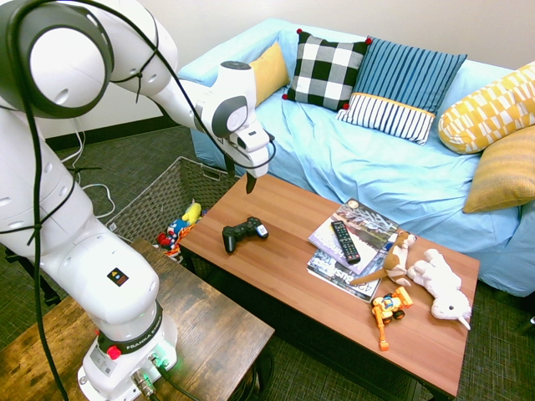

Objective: Put the gamepad in the basket

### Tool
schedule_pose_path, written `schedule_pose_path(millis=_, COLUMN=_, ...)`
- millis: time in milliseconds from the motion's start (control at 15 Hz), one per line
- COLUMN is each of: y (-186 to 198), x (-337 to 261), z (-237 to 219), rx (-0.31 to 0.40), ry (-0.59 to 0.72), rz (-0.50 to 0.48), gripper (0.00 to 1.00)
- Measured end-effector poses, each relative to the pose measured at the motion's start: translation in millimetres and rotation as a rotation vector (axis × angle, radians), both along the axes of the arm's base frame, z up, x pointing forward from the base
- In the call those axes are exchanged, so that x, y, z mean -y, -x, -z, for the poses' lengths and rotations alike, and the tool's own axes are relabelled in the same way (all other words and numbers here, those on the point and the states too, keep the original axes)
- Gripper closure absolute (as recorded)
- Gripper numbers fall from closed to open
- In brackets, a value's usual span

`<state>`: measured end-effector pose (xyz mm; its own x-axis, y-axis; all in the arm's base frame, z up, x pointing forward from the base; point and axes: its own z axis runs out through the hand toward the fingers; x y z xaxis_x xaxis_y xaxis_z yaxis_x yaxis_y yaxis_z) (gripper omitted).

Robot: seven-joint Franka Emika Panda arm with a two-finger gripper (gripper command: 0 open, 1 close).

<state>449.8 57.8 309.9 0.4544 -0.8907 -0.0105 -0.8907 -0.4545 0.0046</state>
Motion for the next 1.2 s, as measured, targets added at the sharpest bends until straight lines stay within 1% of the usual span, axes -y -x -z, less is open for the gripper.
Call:
schedule_pose_path(millis=133, y=-2, x=-10, z=21, rx=-0.008, ry=-0.004, rz=0.027, gripper=0.0)
schedule_pose_path(millis=267, y=-2, x=-16, z=44, rx=-0.033, ry=-0.003, rz=0.039, gripper=0.0)
schedule_pose_path(millis=533, y=-1, x=-14, z=82, rx=-0.068, ry=0.011, rz=0.074, gripper=0.0)
schedule_pose_path(millis=1200, y=-13, x=-3, z=175, rx=-0.101, ry=0.036, rz=0.154, gripper=0.0)
